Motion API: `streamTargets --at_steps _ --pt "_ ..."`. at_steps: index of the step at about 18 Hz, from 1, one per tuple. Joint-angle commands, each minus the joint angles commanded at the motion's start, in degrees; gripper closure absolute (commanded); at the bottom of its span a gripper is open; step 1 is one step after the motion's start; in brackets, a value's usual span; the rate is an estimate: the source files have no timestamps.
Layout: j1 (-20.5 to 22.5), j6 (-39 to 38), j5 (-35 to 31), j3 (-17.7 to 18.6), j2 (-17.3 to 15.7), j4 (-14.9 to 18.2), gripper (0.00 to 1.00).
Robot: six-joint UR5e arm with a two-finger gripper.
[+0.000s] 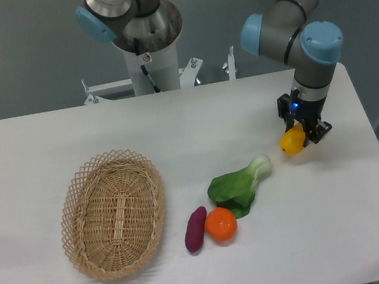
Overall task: Place the mango on the table
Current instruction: 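Move the held mango away from the bok choy and lower it to the table, then open the gripper to release the mango onto the table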
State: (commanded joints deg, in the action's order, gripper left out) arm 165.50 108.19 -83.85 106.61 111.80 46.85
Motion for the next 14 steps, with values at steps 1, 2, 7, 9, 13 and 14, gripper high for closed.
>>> streamTargets --at_steps 1,2,7,9,13,14 --pt "0.0 -0.2 -0.1 -0.1 0.1 0.0 0.49" --pt "0.0 -0.3 -0.1 -0.2 0.1 0.0 0.49" --pt "0.0 -0.4 0.0 -0.3 0.2 -0.1 0.28" --pt "0.0 -0.3 0.0 -0.3 0.4 -0.2 0.24" --pt "0.0 -0.4 0.1 -0.7 0.3 -0.4 0.0" --pt "0.0 -0.5 0.1 -0.9 0.2 -0.4 0.0"
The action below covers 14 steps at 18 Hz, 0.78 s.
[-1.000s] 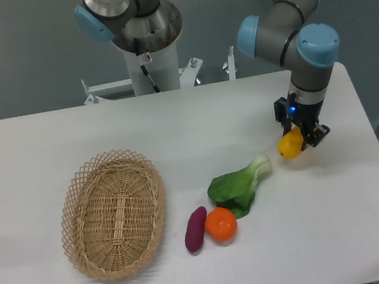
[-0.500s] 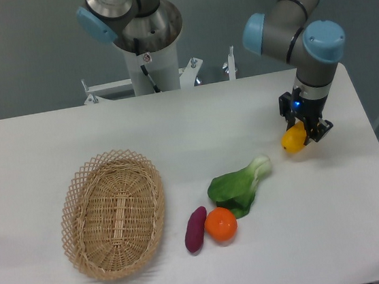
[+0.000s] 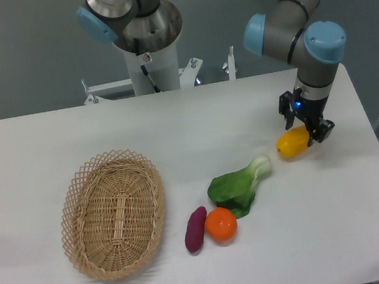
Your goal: Place the mango on the table
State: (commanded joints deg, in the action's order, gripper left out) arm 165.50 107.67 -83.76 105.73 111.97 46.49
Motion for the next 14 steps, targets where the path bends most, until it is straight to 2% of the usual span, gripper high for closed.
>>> streamTargets --at_steps 11,14 --pt "-0.8 -4.3 2.2 -5.9 -2.3 1.2 0.0" --pt "-2.2 -7.7 2.2 -9.0 -2.2 4.6 0.0"
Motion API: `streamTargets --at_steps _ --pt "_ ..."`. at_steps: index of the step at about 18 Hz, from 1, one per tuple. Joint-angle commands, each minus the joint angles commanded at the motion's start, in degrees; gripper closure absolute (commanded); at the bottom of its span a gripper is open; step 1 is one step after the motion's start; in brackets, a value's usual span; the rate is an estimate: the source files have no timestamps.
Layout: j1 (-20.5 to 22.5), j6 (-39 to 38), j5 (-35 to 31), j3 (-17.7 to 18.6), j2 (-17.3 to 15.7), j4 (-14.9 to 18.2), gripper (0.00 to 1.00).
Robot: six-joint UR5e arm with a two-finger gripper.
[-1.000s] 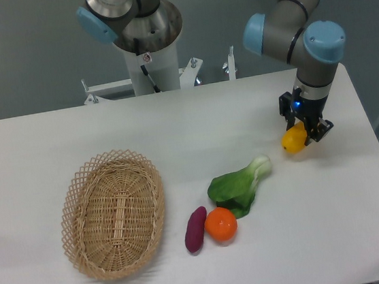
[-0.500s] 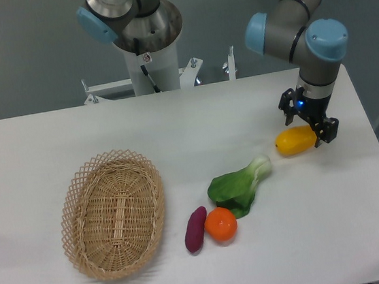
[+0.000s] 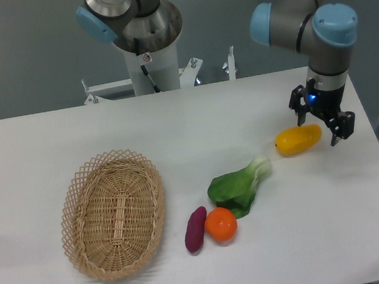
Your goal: Place the mango on the table
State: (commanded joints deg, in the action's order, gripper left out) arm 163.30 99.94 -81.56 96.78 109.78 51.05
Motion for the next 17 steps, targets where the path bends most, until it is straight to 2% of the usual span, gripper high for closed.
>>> streamTargets --at_steps 2,6,9,11,17 --pt "-0.7 -1.4 0.1 -2.8 0.0 2.9 0.0" --pt "-1.6 -4.7 0.2 -9.7 0.5 10.7 0.0" --pt "-1.9 -7.0 1.6 -13.6 1.2 14.5 0.0" --pt "-2.0 -7.3 1.7 -15.0 1.5 15.8 0.0" --pt "-2.1 -8.5 2.8 -15.6 1.5 16.0 0.0"
